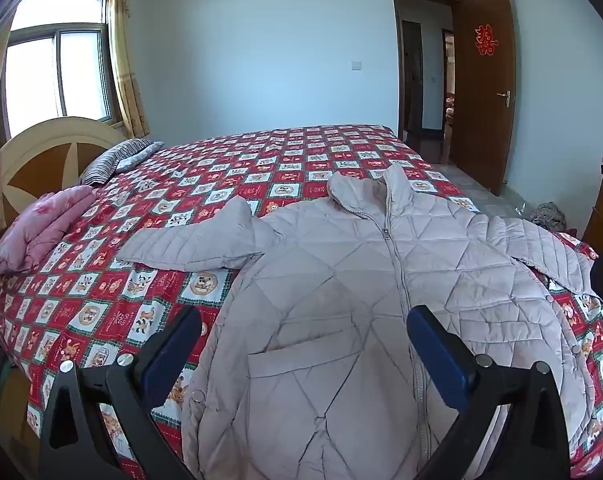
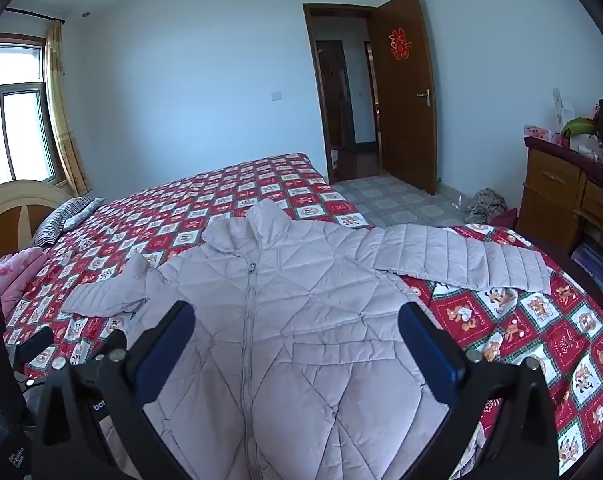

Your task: Fold large clothes

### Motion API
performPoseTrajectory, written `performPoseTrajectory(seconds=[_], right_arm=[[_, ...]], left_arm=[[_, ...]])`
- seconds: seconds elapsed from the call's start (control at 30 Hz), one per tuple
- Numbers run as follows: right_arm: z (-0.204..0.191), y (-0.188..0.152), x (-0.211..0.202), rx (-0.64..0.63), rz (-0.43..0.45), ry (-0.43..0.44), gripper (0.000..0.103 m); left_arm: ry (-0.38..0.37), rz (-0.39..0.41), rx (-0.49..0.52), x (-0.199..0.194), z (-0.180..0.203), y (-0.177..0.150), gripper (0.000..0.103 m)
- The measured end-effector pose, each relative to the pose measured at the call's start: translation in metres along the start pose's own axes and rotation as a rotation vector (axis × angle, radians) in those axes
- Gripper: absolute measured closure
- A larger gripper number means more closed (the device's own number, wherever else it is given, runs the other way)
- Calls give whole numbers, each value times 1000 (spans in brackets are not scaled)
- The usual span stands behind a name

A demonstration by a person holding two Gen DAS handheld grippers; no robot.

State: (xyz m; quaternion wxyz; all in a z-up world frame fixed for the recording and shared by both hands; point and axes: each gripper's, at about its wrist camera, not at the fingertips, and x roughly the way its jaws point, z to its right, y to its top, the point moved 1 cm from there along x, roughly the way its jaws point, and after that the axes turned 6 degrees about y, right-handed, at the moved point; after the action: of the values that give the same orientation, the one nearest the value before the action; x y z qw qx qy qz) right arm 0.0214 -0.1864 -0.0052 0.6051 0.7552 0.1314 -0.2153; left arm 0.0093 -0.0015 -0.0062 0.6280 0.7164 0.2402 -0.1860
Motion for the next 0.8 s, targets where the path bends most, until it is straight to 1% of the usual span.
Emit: performPoseTrajectory(seconds=[0.03,0.13,0.17,0.8], right_arm=[[0,0,0,0,-2,-2,0],[-2,1,-1,-3,0,-4,0],[-1,1,-1,-1,1,-2,0],[1,-1,-7,-3,3,-6,0]], left_arm=[[-2,28,3,-4,4,-2,1],[-9,30,11,-7,10,-4,1],[-23,18,-16,-6,1,-3,1],[-29,7,-14,-9,2,-6,1]])
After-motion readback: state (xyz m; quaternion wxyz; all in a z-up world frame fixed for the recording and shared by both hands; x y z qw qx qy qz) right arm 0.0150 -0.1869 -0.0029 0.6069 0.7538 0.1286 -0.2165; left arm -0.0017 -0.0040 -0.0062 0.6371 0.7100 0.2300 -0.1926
